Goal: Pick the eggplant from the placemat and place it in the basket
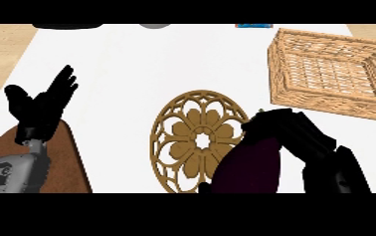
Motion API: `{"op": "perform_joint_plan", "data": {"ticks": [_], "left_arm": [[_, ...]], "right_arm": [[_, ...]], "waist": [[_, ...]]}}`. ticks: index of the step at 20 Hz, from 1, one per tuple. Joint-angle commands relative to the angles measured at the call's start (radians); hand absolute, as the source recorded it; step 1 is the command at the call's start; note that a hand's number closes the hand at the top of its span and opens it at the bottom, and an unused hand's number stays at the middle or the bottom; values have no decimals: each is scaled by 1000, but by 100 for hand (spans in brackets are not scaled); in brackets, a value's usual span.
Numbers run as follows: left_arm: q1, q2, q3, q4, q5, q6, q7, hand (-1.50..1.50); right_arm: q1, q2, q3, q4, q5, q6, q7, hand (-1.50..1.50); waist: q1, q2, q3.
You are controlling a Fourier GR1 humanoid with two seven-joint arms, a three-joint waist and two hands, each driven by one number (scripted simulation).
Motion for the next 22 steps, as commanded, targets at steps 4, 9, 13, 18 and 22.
{"op": "perform_joint_plan", "data": {"ticks": [4,9,13,18,22], "left_arm": [[-23,7,17,37,8,-25,1,0],[-18,11,31,52,2,-38,-44,0],[35,-30,3,-44,-7,-17,12,0],[10,-40,10,-5,-31,-2,-19,0],[-26,-32,20,17,-32,-13,3,0]], "right_arm": [[-272,-58,-329,10,-76,167,78,150],[-323,-148,-564,180,-183,136,-40,150],[-310,-198,-640,233,-236,134,-92,150],[-204,-271,-691,365,-246,65,-314,150],[-155,-243,-732,460,-268,-45,-438,150]], "waist": [[-2,1,1],[-1,3,2],[2,0,2],[0,1,2],[-1,2,2]]}}
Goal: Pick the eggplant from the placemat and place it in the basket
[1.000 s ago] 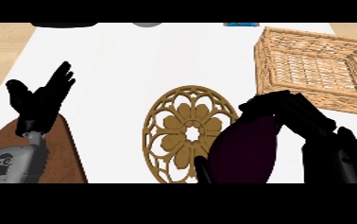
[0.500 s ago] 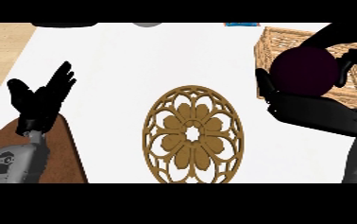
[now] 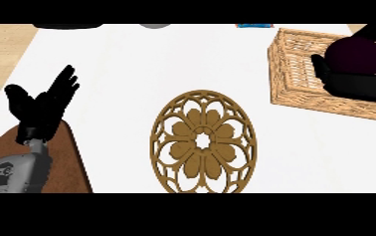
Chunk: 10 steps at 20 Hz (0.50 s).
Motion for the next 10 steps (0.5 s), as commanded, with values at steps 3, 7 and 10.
{"op": "perform_joint_plan", "data": {"ticks": [3,7,10], "left_arm": [[-49,21,32,39,18,-32,11,0],[-33,-30,-11,15,-31,6,1,0],[-5,6,28,25,-6,-26,-35,0]], "right_arm": [[-29,-19,-76,253,-44,-128,-192,150],[-9,-28,-61,366,-21,-191,-297,150],[-7,-31,-188,361,-50,-243,-187,-150]], "waist": [[4,2,0],[5,2,0],[3,1,0]]}}
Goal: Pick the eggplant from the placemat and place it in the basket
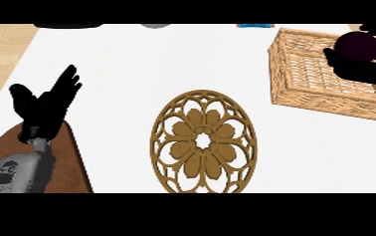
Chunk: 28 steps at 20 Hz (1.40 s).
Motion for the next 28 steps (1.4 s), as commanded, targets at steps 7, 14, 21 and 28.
{"op": "perform_joint_plan", "data": {"ticks": [7,14,21,28], "left_arm": [[20,-9,16,-5,-11,-13,-18,0],[15,18,41,-6,9,-39,1,0],[29,-13,17,-21,-33,4,-8,0],[48,-20,9,-46,-21,-18,-5,0]], "right_arm": [[-57,-37,0,265,-59,-111,-176,-150],[-117,-68,-177,333,-217,-171,-192,-150],[-122,-179,-399,346,-455,-109,-118,-150],[63,-434,-573,576,-656,214,-258,-150]], "waist": [[0,-2,0],[1,-1,0],[-9,-3,0],[-8,-1,1]]}}
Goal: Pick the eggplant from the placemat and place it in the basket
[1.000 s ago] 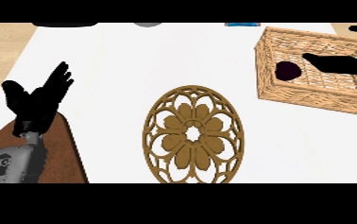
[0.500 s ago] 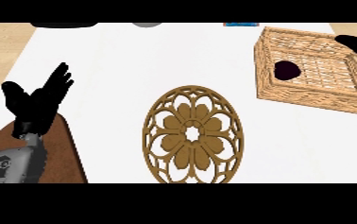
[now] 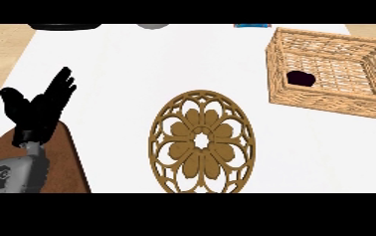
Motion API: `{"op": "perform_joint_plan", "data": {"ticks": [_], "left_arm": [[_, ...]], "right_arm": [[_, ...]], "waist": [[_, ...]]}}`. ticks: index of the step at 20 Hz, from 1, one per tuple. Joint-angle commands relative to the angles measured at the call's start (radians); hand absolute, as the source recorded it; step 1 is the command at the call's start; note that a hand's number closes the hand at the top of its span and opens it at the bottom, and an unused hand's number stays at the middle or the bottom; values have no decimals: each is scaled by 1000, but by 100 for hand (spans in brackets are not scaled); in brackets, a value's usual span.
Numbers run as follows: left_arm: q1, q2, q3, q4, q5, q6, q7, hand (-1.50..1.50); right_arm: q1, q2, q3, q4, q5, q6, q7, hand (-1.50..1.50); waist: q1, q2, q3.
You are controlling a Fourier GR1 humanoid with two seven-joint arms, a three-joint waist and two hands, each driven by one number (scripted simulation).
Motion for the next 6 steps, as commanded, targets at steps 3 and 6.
{"op": "perform_joint_plan", "data": {"ticks": [3,6], "left_arm": [[38,-28,-9,3,-13,10,-43,0],[-7,23,28,3,29,-30,16,0]], "right_arm": [[137,-222,-124,220,-143,296,-106,-150],[203,-298,-140,350,-131,377,-248,-150]], "waist": [[2,2,1],[6,4,1]]}}
